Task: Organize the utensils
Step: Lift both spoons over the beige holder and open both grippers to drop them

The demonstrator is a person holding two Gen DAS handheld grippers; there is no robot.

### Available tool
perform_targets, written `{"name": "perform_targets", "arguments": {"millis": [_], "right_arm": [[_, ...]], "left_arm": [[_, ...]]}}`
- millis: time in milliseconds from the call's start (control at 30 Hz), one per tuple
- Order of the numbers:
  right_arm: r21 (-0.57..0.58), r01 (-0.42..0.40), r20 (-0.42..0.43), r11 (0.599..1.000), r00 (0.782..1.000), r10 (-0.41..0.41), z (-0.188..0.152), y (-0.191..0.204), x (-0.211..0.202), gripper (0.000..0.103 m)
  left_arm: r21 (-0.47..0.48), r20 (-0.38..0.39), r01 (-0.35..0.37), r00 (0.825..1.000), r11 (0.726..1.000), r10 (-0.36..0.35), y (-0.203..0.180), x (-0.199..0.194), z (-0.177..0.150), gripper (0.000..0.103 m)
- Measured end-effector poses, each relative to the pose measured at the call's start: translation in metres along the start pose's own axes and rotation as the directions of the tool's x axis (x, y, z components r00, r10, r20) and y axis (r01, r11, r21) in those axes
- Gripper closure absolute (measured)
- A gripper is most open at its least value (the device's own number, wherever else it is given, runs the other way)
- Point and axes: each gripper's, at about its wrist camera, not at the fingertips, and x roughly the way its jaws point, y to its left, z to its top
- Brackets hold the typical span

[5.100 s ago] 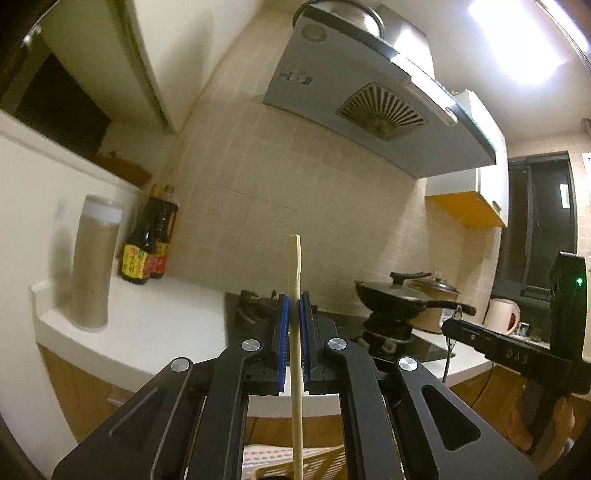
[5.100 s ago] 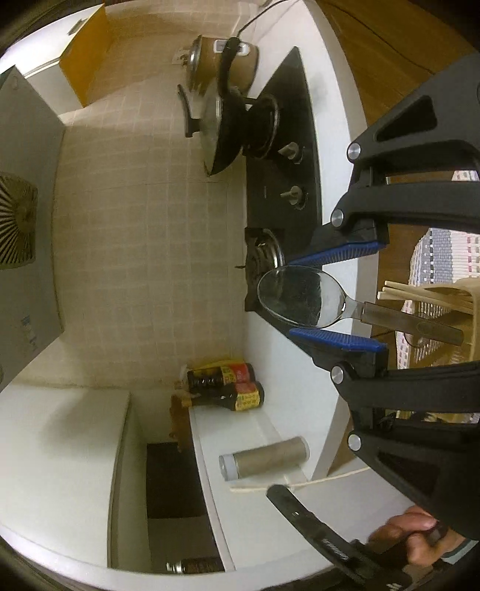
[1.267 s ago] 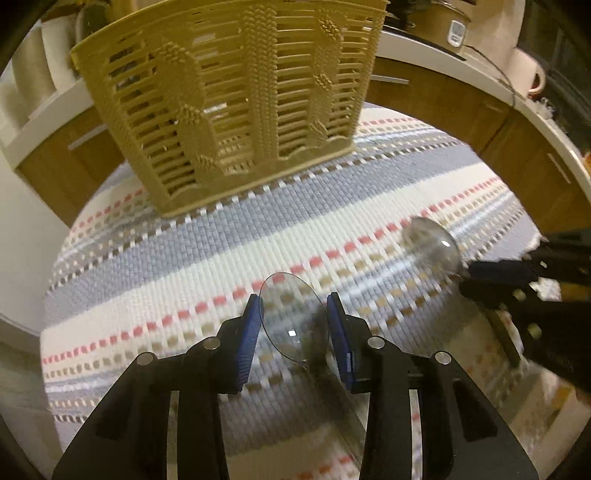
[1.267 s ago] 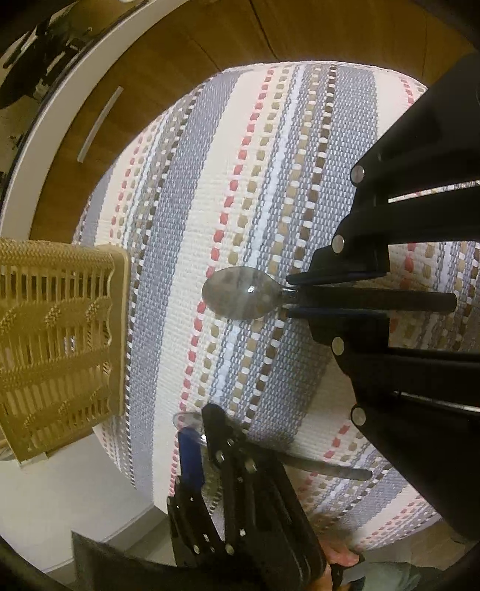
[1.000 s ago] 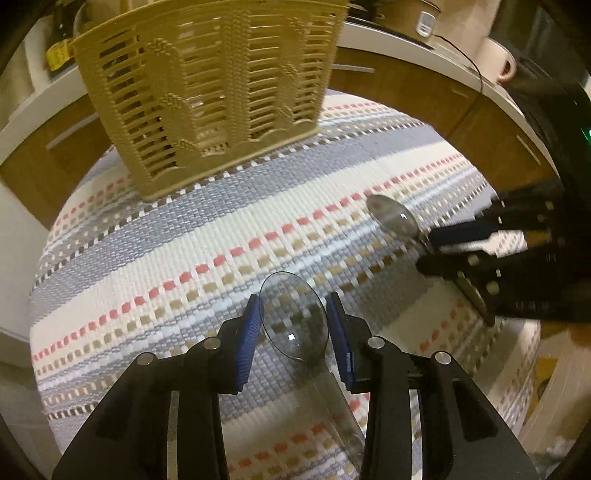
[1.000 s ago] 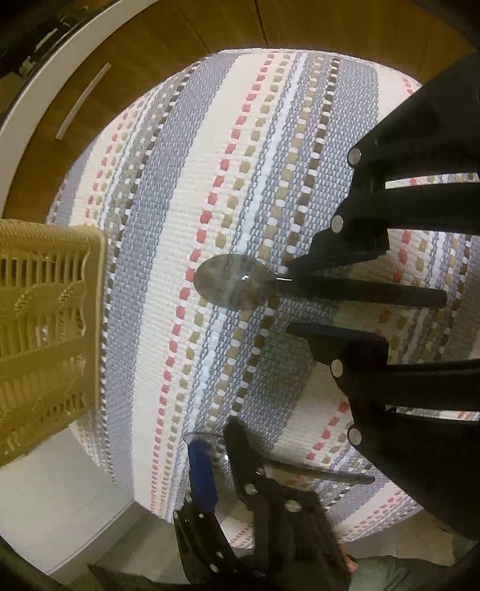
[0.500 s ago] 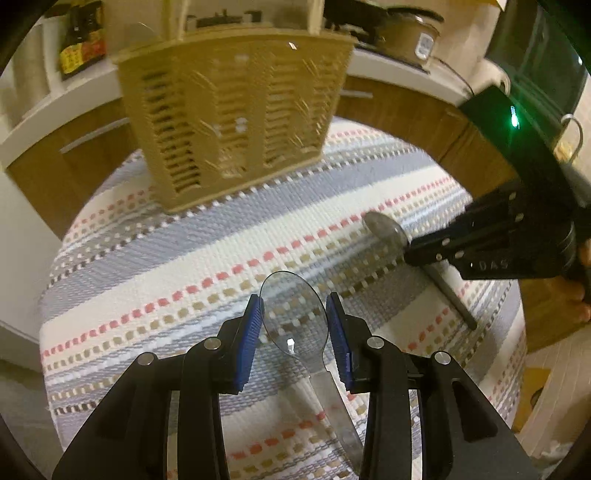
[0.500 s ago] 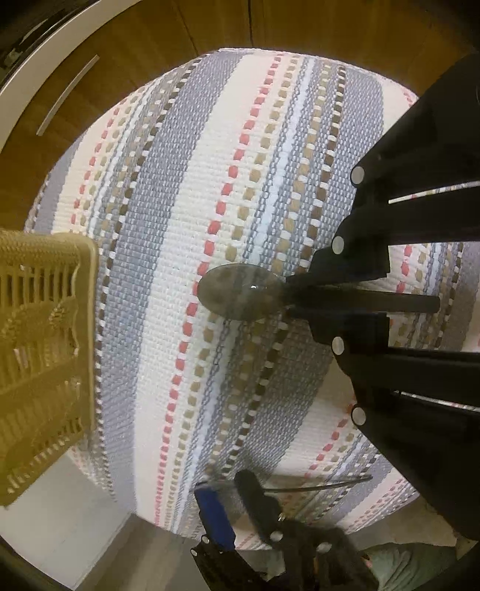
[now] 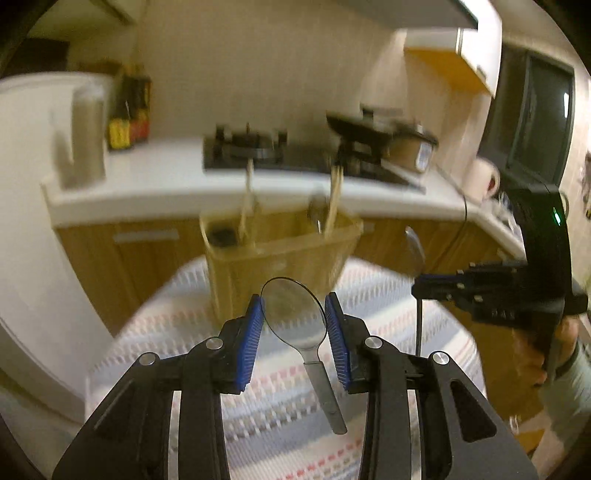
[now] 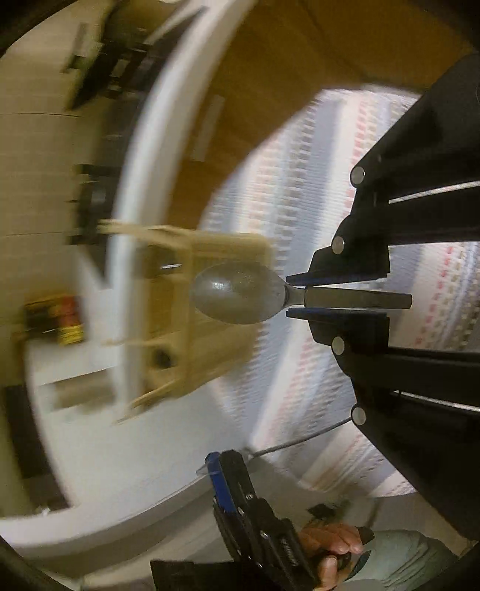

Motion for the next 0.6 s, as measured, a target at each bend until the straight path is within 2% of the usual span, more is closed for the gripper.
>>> {"name": "perform_targets", "arguments": {"millis": [133,300,433,600], "right_arm": [[-0.025,0.021,0.162,0.999,0.987,-0.016,0.018,0.009,-0.032,0.093],[-0.025,0.049,0.307,0.999,0.951,-0.039,0.044,0.015,-0.051,0.093],[-0.018,0.059,0.376,0.998,0.925,-0.048,0.064,0.022,-0.05,0.093],[-0.016,0.144,0.451,0.989,0.884,-0.122,0.079,0.022,-0.037,0.093]], "left_arm": [[0.006,0.109,-0.022,0.994,1.0,0.021,-0.003,-0.019,0.035,0.071],[0.029,0.249,-0.083,0.966,0.996,0.073,-0.01,-0.038,0.075,0.071],[0.063,0.362,-0.186,0.92,0.981,0.151,-0.018,-0.042,0.099,0.071],[0.047,0.433,-0.238,0.88,0.97,0.195,-0.015,-0.03,0.116,0.071]]}}
